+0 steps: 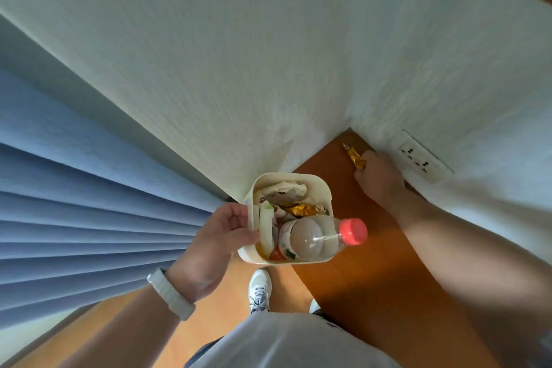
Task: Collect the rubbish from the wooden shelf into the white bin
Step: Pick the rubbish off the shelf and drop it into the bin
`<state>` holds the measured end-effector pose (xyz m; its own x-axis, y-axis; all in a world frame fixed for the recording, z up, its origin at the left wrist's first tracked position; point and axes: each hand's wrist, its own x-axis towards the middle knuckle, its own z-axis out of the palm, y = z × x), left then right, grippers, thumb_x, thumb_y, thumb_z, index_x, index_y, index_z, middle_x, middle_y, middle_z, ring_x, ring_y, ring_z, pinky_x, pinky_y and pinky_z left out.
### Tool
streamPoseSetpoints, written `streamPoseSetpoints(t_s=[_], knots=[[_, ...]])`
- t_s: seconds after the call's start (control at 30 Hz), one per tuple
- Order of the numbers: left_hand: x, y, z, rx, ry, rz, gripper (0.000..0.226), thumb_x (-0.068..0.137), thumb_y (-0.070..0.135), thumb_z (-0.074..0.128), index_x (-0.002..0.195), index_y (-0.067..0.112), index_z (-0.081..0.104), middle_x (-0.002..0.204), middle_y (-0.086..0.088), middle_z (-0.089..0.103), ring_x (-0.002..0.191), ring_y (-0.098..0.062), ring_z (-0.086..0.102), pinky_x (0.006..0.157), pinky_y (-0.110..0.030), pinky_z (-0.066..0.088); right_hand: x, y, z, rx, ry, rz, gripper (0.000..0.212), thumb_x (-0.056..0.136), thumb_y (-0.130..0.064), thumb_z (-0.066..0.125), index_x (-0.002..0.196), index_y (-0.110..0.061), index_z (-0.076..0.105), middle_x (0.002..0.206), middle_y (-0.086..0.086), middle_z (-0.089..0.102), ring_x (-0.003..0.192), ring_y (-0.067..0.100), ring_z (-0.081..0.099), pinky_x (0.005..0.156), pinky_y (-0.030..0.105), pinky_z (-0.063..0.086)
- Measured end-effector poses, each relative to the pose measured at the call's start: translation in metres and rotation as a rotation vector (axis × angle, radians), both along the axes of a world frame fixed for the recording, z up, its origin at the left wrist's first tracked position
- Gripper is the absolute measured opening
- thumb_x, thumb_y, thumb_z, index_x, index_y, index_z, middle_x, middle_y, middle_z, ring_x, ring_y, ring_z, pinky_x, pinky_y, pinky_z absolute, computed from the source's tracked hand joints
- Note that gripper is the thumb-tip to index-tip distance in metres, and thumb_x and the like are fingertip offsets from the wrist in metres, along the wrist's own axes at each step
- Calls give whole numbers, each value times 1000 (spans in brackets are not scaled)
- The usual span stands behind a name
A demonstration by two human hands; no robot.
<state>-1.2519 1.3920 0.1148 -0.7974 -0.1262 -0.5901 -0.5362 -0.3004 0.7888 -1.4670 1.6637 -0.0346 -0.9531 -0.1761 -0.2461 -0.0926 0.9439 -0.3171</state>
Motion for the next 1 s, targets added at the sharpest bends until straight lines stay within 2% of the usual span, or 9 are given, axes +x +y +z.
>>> streamPoseSetpoints(t_s=[0.17, 0.23, 0.3, 0.37, 0.47, 0.6, 0.77, 0.83, 1.0], knots=[[-1, -1, -1, -1, 15, -19, 46, 66, 1, 67, 109, -7, 56, 95, -23, 64, 82, -31, 64, 73, -35, 54, 29, 7, 27, -252, -56, -71, 12, 84, -31, 64, 90, -27, 55, 77, -6, 59, 67, 12, 59, 57, 37, 52], [-1, 0, -1, 11, 20, -20, 48, 66, 2, 67, 112, -7, 56, 98, -24, 64, 85, -32, 64, 76, -36, 54, 38, 10, 48, -351, -53, -89, 18, 84, -35, 65, 98, -34, 54, 85, -17, 58, 74, 1, 56, 57, 26, 45], [-1, 1, -1, 19, 24, -33, 48, 66, 3, 67, 112, -7, 56, 98, -24, 64, 85, -31, 65, 76, -35, 55, 47, 14, 74, -433, -51, -73, 21, 84, -36, 66, 103, -34, 56, 90, -21, 59, 82, -2, 56, 63, 21, 41], [-1, 2, 1, 22, 33, -54, 48, 66, 4, 67, 112, -6, 56, 98, -22, 65, 86, -30, 66, 77, -35, 56, 55, 17, 103, -503, -57, -52, 17, 84, -35, 67, 99, -35, 60, 92, -19, 62, 86, 1, 59, 66, 23, 42], [0, 4, 3, 36, 55, -55, 51, 66, 6, 67, 114, -6, 56, 95, -19, 67, 84, -28, 68, 76, -32, 57, 69, 19, 148, -556, -105, -3, 14, 79, -36, 67, 92, -40, 64, 88, -17, 66, 80, 1, 62, 68, 28, 48], [1, 6, 5, 28, 94, -90, 49, 66, 8, 68, 112, -4, 56, 97, -21, 65, 85, -28, 68, 76, -33, 56, 82, 10, 193, -477, -206, 169, 19, 72, -41, 65, 92, -42, 66, 86, -22, 65, 77, -3, 61, 67, 25, 47], [7, 10, 6, 39, 134, -129, 47, 66, 10, 70, 109, -2, 56, 101, -24, 66, 91, -33, 68, 84, -40, 56, 88, -11, 211, -267, -357, 307, 22, 70, -42, 65, 92, -39, 64, 92, -13, 66, 83, 8, 64, 71, 30, 53], [10, 11, 8, 50, 150, -153, 49, 65, 11, 72, 110, 0, 57, 100, -23, 67, 91, -32, 69, 80, -37, 56, 91, -18, 211, -202, -373, 344, 22, 69, -42, 64, 90, -41, 63, 93, -15, 63, 81, 7, 62, 65, 27, 48], [16, 13, 9, 83, 163, -173, 61, 58, 22, 80, 111, 0, 58, 97, -17, 71, 88, -27, 72, 75, -30, 57, 102, -25, 206, -180, -323, 340, 15, 72, -40, 64, 88, -42, 63, 94, -11, 64, 72, 11, 63, 62, 32, 52]])
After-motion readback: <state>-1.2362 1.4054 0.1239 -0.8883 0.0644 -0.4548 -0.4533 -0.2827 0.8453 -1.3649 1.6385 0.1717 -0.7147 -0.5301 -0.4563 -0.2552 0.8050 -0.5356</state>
